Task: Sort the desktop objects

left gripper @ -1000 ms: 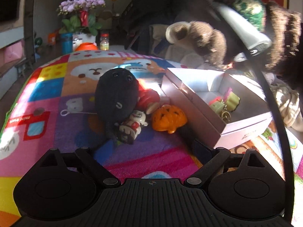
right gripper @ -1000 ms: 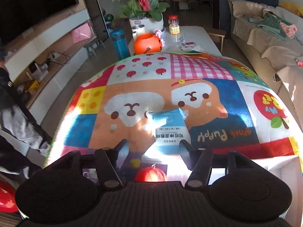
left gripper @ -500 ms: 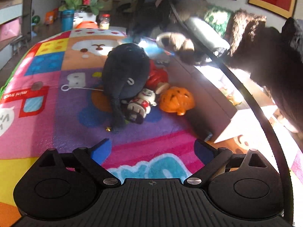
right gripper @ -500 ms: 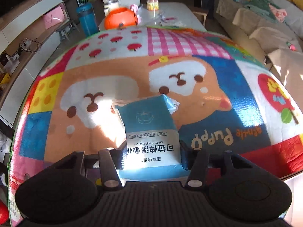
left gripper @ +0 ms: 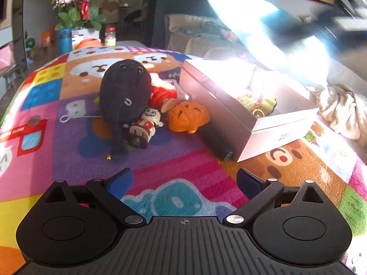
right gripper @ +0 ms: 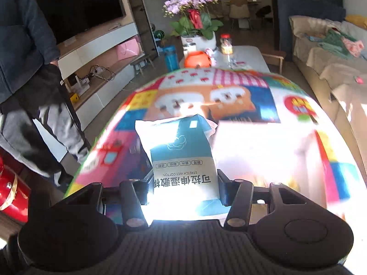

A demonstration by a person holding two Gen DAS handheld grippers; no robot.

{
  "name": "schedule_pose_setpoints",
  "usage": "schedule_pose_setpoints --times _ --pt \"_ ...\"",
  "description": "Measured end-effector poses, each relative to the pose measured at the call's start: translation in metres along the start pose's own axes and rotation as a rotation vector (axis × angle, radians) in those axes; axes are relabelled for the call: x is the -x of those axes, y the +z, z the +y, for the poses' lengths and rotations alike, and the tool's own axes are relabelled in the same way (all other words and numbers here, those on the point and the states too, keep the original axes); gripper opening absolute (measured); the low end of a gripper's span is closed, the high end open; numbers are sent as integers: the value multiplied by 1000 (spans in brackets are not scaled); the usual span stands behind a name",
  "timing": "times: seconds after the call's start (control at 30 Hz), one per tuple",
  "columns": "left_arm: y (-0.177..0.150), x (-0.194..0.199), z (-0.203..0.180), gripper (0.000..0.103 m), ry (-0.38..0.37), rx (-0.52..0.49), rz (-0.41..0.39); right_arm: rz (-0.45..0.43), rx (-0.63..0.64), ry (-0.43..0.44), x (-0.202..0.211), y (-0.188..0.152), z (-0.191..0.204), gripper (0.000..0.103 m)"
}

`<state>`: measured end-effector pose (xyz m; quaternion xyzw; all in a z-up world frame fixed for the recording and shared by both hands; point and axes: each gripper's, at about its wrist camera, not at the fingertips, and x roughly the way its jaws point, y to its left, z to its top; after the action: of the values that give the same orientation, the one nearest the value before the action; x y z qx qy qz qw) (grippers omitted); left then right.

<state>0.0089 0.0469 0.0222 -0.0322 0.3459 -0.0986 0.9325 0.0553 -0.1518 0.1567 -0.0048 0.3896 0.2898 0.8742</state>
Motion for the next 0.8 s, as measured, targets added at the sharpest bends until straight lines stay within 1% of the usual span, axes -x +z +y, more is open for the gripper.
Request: schedule_pose_setpoints --times 0.07,0.13,0.2,0.23,0.27,0.3,0.37,0.43,0.5,0.57,0.63,0.67,0.7,0.8 --pt "1 -3 -2 100 9 -1 4 23 -46 -18 11 -31 -14 51" --pt "3 -7 -4 99 12 -7 7 54 -98 -48 14 -58 -29 51" --pt "6 -9 -8 98 9 -22 0 65 -114 -104 16 -80 -42 52" --pt "8 -11 -10 97 13 -31 -7 67 -102 -141 16 -88 -46 53" --pt "10 -13 -11 90 22 -40 -13 61 -90 -181 17 -95 -49 54" --pt "12 -15 -12 79 33 -44 -13 46 -77 -209 19 -104 -52 56" --pt "16 -23 -10 69 51 -37 -4 13 -61 -227 24 -116 -55 57" --pt "22 -29 -7 66 48 -12 -8 -27 -19 -275 27 -130 -56 58" --pt "30 -36 -5 60 44 6 -10 -56 0 -314 26 -138 -58 60" --pt "38 -44 -7 59 47 -3 -7 -72 -36 -305 24 -147 -66 60" --pt "44 -53 -9 59 46 -11 -1 -73 -93 -275 20 -157 -75 61" --pt "48 -57 -9 63 39 -14 -2 -72 -110 -264 17 -162 -77 62" --pt "51 -61 -10 60 35 -17 -3 -78 -120 -258 16 -167 -78 65" --pt "58 -68 -12 60 45 -36 -9 -99 -144 -240 12 -176 -81 69"
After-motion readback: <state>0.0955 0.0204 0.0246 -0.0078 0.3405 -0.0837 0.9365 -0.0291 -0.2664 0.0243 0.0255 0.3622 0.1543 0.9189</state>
